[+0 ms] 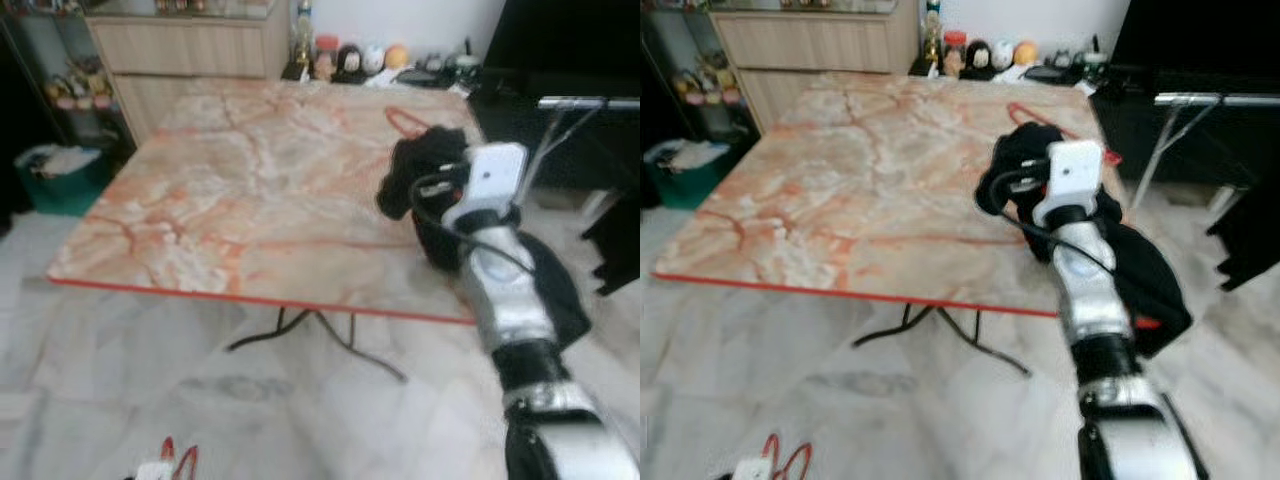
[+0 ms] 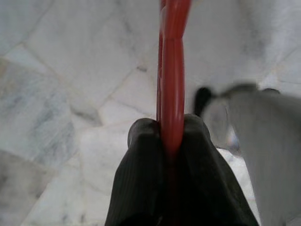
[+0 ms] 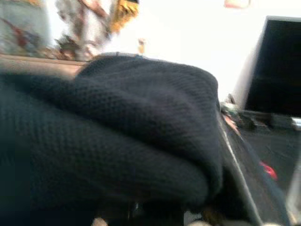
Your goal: Hang hanger
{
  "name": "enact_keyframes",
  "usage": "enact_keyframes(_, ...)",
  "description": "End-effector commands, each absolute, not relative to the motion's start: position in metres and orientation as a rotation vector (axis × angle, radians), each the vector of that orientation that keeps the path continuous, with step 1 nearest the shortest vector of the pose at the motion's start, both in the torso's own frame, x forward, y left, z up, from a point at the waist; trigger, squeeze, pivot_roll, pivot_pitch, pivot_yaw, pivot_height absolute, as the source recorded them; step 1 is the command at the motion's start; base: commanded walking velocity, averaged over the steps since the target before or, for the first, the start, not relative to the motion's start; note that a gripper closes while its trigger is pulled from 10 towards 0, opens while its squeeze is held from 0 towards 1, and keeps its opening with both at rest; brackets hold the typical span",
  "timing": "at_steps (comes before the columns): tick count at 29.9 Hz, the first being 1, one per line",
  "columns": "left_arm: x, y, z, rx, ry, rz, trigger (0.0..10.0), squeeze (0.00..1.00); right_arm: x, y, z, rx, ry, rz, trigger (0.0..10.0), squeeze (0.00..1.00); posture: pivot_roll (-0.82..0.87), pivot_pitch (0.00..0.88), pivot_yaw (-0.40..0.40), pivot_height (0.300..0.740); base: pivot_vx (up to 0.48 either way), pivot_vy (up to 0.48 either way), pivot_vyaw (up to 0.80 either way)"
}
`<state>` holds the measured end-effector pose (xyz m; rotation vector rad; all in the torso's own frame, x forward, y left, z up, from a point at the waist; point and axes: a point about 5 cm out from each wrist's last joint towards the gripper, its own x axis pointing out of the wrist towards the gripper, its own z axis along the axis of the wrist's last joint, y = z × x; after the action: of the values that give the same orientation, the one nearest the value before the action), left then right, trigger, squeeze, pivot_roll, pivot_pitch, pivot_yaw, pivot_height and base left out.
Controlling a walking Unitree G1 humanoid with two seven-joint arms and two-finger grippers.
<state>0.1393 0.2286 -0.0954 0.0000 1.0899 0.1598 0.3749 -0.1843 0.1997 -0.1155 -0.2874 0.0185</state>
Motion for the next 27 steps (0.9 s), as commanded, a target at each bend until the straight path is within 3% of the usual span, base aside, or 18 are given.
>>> enact_keyframes(1, 0.137, 0.232, -0.096, 0.022, 1.107, 0.160, 10.0, 0.00, 0.383, -0.179, 0.226, -0.099, -0.368, 0.030, 10.0, 0.00, 0.00, 0.000, -0.024, 0.740, 0.000, 0.480, 0.00)
enact_keyframes(6, 0.134, 0.231, -0.097, 0.040, 1.117, 0.140, 10.0, 0.00, 0.390, -0.177, 0.231, -0.078, -0.360, 0.032, 10.0, 0.00, 0.00, 0.000, -0.024, 0.740, 0.000, 0.423, 0.00)
enact_keyframes(18, 0.124, 0.230, -0.100, 0.081, 1.158, 0.089, 10.0, 0.00, 0.389, -0.174, 0.186, -0.047, -0.178, -0.003, 10.0, 0.00, 0.01, 0.000, -0.027, 0.740, 0.000, 0.000, 0.00)
enact_keyframes(27, 0.132, 0.187, -0.106, 0.061, 1.158, 0.039, 10.0, 0.00, 0.379, -0.210, 0.160, -0.052, -0.075, -0.230, 10.0, 0.00, 0.02, 0.000, -0.029, 0.740, 0.000, 0.000, 0.00)
